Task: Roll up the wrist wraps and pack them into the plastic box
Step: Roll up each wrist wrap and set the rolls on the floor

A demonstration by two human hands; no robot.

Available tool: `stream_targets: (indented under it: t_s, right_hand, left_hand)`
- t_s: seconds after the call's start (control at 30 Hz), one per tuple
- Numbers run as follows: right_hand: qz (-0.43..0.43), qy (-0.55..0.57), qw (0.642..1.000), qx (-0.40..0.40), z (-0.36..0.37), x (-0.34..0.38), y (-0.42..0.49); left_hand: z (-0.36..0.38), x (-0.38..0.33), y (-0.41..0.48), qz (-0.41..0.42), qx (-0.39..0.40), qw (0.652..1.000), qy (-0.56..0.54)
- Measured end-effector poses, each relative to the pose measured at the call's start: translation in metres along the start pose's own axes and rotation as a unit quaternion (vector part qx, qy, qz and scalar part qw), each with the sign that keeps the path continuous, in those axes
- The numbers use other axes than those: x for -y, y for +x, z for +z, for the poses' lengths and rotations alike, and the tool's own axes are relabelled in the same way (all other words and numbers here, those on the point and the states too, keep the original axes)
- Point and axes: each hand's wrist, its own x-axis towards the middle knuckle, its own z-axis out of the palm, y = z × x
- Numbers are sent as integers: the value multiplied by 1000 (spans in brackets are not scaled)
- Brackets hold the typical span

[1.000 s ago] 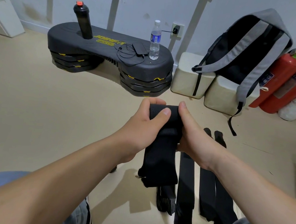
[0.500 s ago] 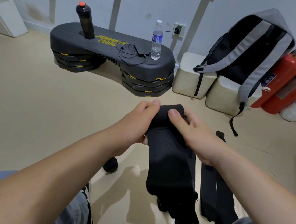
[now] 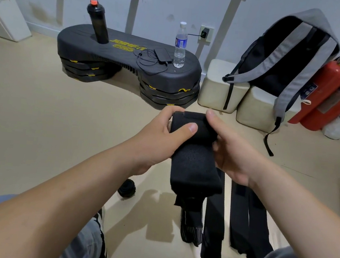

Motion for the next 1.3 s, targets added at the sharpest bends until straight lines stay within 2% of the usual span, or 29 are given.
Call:
stream_targets:
  t_s: [0.07, 0.17, 0.37, 0.43, 0.5, 0.6, 0.8, 0.9, 1.0, 1.17, 1.3]
  right_hand:
    - [18, -15, 1000, -15, -2, 1, 1]
    - [-6, -33, 999, -28, -5, -2, 2]
    - [-52, 6, 999, -14, -9, -9, 0]
    - [-84, 6, 996, 1, -10, -8, 1]
    - [-115, 9, 993, 7, -10, -7, 1]
    - [-133, -4, 991, 12, -10, -8, 0]
    - [-62, 28, 998, 4, -9, -3, 2]
    - [-8, 18, 999, 49, -5, 1, -1]
    - [51, -25, 998, 28, -3, 1, -2]
    - [37, -37, 999, -12, -3, -1, 1]
    - [15, 5, 999, -41, -5, -2, 5]
  left_hand:
    - [-1, 0, 0, 17, 15, 1000, 3]
    - [-4, 1, 2, 20, 27, 999, -5]
    - [-9, -2, 5, -55, 21, 997, -45]
    - [-9, -3, 4, -80, 46, 994, -57]
    - [-7, -5, 3, -94, 73, 992, -42]
    - [-4, -5, 2, -94, 67, 993, -5]
    - [-6, 0, 4, -50, 14, 999, 10]
    - [-7, -1, 2, -42, 19, 999, 2]
    - [-7, 0, 1, -23, 29, 999, -3]
    - [-4, 5, 3, -3, -6, 1000, -21]
    - [3, 4, 3, -73, -55, 996, -23]
